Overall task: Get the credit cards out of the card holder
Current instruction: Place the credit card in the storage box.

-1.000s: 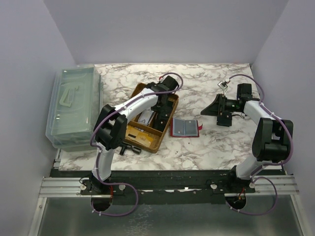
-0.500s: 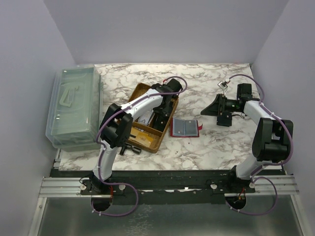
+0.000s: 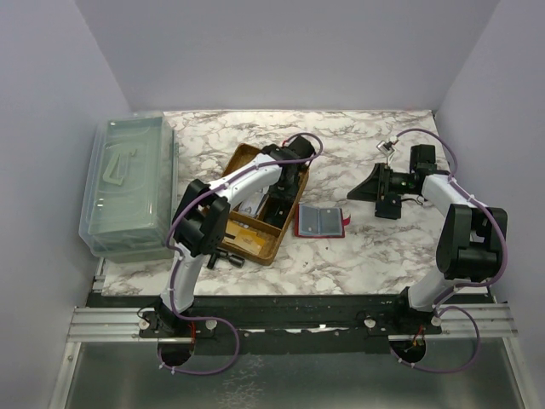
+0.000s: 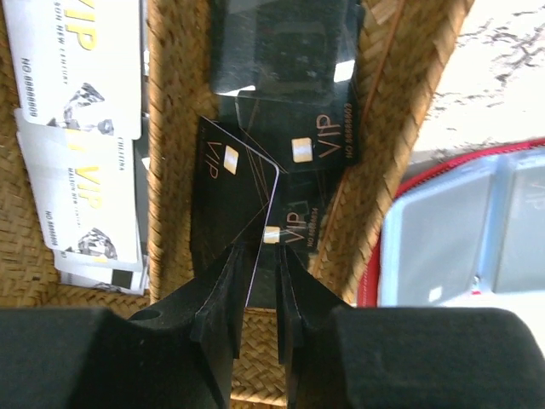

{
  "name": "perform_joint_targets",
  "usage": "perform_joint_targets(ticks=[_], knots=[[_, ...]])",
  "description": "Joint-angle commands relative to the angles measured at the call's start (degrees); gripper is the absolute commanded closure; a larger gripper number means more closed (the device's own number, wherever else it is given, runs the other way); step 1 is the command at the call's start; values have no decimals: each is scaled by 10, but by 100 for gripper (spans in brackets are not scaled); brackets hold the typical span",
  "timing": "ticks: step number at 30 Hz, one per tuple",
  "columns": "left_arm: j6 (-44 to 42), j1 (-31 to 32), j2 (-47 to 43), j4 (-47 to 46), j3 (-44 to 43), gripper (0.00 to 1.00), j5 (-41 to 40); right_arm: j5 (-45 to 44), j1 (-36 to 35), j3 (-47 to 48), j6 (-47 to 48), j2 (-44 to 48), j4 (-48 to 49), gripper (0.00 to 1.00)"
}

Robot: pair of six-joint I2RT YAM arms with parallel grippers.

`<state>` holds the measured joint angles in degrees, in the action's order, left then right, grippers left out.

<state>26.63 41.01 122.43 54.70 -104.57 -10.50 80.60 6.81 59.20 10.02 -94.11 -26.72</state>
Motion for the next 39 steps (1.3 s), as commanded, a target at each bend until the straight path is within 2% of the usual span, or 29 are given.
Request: perform_joint_targets(ticks=[1, 5, 9, 12, 15, 18, 19, 21, 23, 26, 29, 32, 35, 37, 39], knots=[[20, 3, -41, -2, -13, 74, 57, -7, 0, 4, 32, 7, -26, 29], [9, 4, -110, -66, 36, 73, 73, -23, -3, 0, 56, 16, -40, 28], [0, 2, -167, -124, 82, 63, 94, -40, -15, -5, 80, 25, -47, 28], [21, -9, -218, -206, 157, 45, 142, -58, -30, -10, 94, 30, -47, 29], [88, -40, -273, -324, 266, 17, 200, -81, -45, -18, 95, 31, -36, 31], [182, -89, -313, -472, 373, 5, 308, -109, -66, -28, 90, 30, -22, 33], [222, -101, -326, -514, 404, 4, 334, -119, -74, -31, 88, 29, -16, 36], [254, -110, -347, -590, 454, 5, 366, -139, -97, -34, 81, 25, -7, 43], [267, -107, -361, -627, 480, 7, 378, -158, -115, -35, 66, 18, 5, 51], [272, -97, -372, -650, 501, 15, 390, -184, -134, -28, 44, 0, 20, 72], [294, -91, -377, -666, 523, 22, 386, -207, -148, -15, 25, -17, 25, 85], [334, -88, -376, -678, 543, 24, 382, -241, -158, -12, 5, -27, 37, 92], [339, -66, -372, -683, 549, 26, 369, -268, -168, -15, -9, -34, 47, 95], [340, -61, -361, -683, 543, 38, 375, -288, -173, -22, -28, -36, 62, 98], [339, -61, -347, -678, 534, 42, 383, -318, -173, -31, -62, -38, 83, 99]])
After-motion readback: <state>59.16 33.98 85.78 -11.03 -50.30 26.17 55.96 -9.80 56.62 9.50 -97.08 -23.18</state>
